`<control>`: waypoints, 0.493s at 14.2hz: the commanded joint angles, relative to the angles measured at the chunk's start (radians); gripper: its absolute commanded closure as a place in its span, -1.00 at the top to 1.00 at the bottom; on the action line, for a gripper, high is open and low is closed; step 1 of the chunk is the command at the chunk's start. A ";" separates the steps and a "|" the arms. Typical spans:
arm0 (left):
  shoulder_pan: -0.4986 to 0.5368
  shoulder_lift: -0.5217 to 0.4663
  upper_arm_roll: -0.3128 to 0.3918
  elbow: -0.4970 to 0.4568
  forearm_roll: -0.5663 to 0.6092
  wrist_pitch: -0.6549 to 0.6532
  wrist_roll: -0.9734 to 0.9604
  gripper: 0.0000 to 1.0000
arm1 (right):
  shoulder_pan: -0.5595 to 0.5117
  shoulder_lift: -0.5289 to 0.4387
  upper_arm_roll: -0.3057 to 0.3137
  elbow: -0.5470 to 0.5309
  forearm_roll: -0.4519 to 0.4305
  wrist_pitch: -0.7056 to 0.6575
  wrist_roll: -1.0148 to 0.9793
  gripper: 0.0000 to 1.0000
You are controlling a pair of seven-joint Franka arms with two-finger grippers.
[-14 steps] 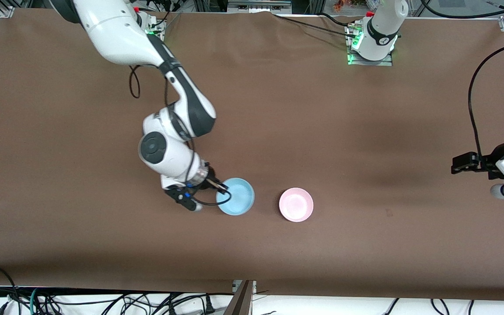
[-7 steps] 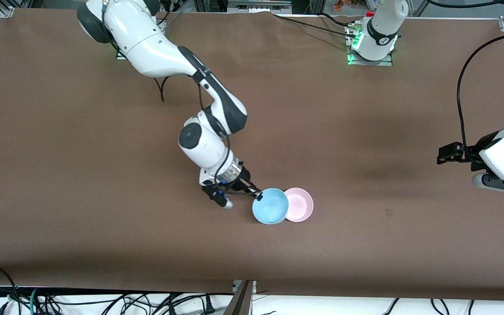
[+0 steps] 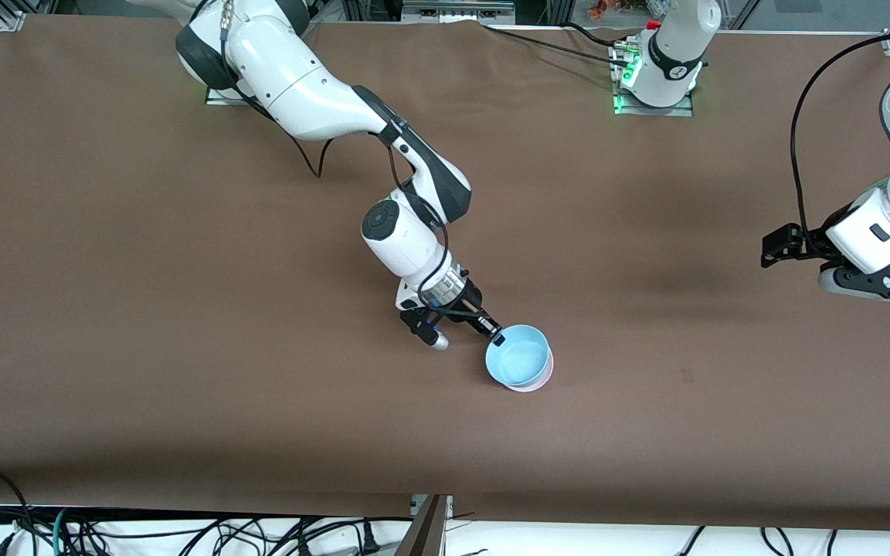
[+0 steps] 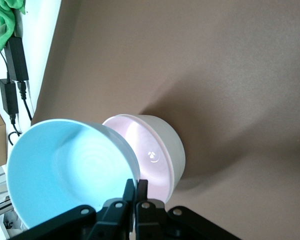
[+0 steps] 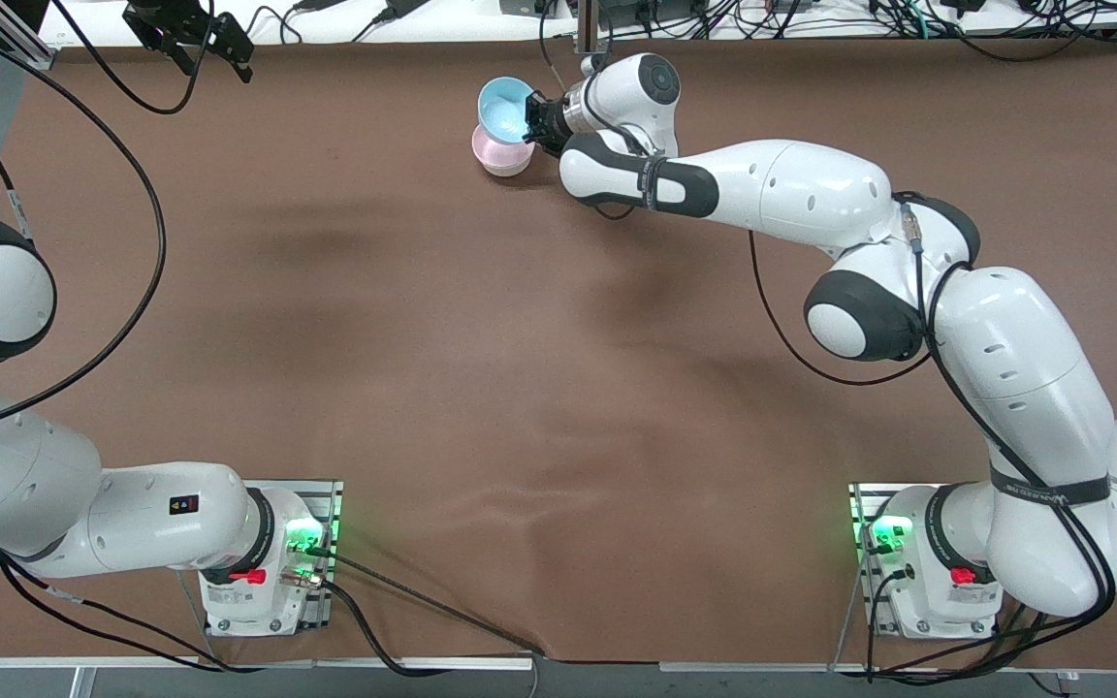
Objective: Stack pink and blue bowls on white bowl
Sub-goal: 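Carry the blue bowl over the pink bowl and lower it in with the right gripper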
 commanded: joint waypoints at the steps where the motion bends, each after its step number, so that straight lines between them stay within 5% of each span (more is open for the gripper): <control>1: 0.008 -0.034 -0.001 -0.045 -0.019 0.039 0.017 0.89 | 0.004 0.030 0.001 0.051 0.014 0.021 0.007 -1.00; 7: 0.008 -0.062 -0.001 -0.094 -0.018 0.084 0.023 1.00 | 0.011 0.041 0.000 0.051 0.012 0.022 -0.002 -1.00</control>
